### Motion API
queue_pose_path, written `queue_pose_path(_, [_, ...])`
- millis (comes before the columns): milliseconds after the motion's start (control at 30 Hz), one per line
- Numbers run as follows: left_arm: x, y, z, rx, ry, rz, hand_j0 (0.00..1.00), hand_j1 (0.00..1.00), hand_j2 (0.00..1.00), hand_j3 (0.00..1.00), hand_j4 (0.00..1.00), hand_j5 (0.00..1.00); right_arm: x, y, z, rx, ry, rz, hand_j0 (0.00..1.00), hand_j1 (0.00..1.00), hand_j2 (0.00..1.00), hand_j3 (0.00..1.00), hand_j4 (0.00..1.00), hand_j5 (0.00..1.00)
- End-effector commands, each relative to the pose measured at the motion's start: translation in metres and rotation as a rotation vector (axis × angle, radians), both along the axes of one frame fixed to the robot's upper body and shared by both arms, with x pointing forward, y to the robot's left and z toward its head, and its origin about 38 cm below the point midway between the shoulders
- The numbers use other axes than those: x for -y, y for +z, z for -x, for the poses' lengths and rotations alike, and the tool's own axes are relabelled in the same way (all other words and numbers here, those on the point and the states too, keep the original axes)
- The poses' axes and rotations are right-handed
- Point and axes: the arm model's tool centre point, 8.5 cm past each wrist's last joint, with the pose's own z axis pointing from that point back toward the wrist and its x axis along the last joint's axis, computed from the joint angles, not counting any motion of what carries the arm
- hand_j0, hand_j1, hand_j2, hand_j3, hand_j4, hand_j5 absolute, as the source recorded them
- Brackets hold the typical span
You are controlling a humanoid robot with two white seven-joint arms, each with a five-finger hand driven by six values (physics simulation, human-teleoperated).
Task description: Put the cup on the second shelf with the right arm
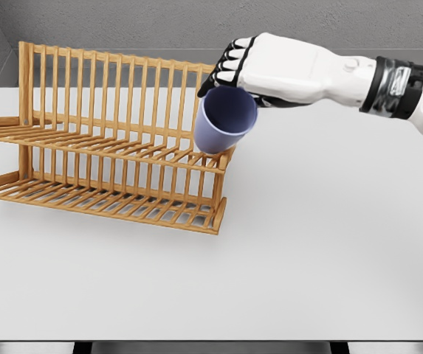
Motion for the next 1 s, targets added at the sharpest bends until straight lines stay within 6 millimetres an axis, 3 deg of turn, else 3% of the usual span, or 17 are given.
queue_pose_path(0, [0.000, 0.000, 0.000, 0.000, 0.000, 0.000, 1.00, 1.00, 1.00, 1.00, 1.00, 1.00, -0.008, -0.004, 0.001, -0.015, 0.017, -0.003, 0.68, 0.68, 0.68, 0.68, 0.68, 0.68])
queue_pose_path(433, [0.000, 0.000, 0.000, 0.000, 0.000, 0.000, 1.00, 1.00, 1.00, 1.00, 1.00, 1.00, -0.016, -0.017, 0.003, -0.040, 0.041, 0.020, 0.69, 0.69, 0.69, 0.69, 0.69, 0.69])
queue_pose_path(467, [0.000, 0.000, 0.000, 0.000, 0.000, 0.000, 1.00, 1.00, 1.00, 1.00, 1.00, 1.00, -0.016, -0.017, 0.003, -0.040, 0.040, 0.021, 0.81, 0.81, 0.81, 0.81, 0.81, 0.81])
queue_pose_path(500, [0.000, 0.000, 0.000, 0.000, 0.000, 0.000, 1.00, 1.00, 1.00, 1.00, 1.00, 1.00, -0.016, -0.016, 0.003, -0.036, 0.042, 0.021, 1.00, 1.00, 1.00, 1.00, 1.00, 1.00])
queue_pose_path(567, [0.000, 0.000, 0.000, 0.000, 0.000, 0.000, 1.00, 1.00, 1.00, 1.00, 1.00, 1.00, -0.015, -0.014, 0.004, -0.026, 0.047, 0.026, 1.00, 1.00, 1.00, 1.00, 1.00, 1.00])
queue_pose_path(600, [0.000, 0.000, 0.000, 0.000, 0.000, 0.000, 1.00, 1.00, 1.00, 1.00, 1.00, 1.00, -0.008, -0.012, 0.003, -0.019, 0.034, 0.029, 1.00, 1.00, 1.00, 1.00, 1.00, 1.00])
queue_pose_path(633, [0.000, 0.000, 0.000, 0.000, 0.000, 0.000, 1.00, 1.00, 1.00, 1.00, 1.00, 1.00, 0.013, 0.001, 0.001, 0.013, -0.011, 0.025, 1.00, 1.00, 1.00, 1.00, 1.00, 1.00])
queue_pose_path(667, [0.000, 0.000, 0.000, 0.000, 0.000, 0.000, 1.00, 1.00, 1.00, 1.00, 1.00, 1.00, 0.050, 0.028, -0.002, 0.074, -0.104, -0.026, 1.00, 1.00, 1.00, 1.00, 1.00, 1.00])
queue_pose_path(733, [0.000, 0.000, 0.000, 0.000, 0.000, 0.000, 1.00, 1.00, 1.00, 1.00, 1.00, 1.00, 0.111, 0.018, 0.008, 0.074, -0.235, -0.115, 1.00, 1.00, 1.00, 1.00, 1.00, 1.00])
queue_pose_path(767, [0.000, 0.000, 0.000, 0.000, 0.000, -0.001, 1.00, 1.00, 1.00, 1.00, 1.00, 1.00, 0.122, 0.019, 0.010, 0.085, -0.255, -0.132, 1.00, 1.00, 1.00, 1.00, 1.00, 1.00])
queue_pose_path(867, [0.000, 0.000, 0.000, 0.000, 0.000, -0.001, 1.00, 1.00, 1.00, 1.00, 1.00, 1.00, 0.155, -0.024, 0.020, -0.011, -0.352, -0.168, 1.00, 1.00, 1.00, 1.00, 1.00, 1.00])
queue_pose_path(967, [0.000, 0.000, 0.000, 0.000, 0.000, -0.001, 1.00, 1.00, 1.00, 1.00, 1.00, 1.00, 0.153, -0.046, 0.024, -0.066, -0.351, -0.165, 1.00, 1.00, 1.00, 1.00, 1.00, 1.00])
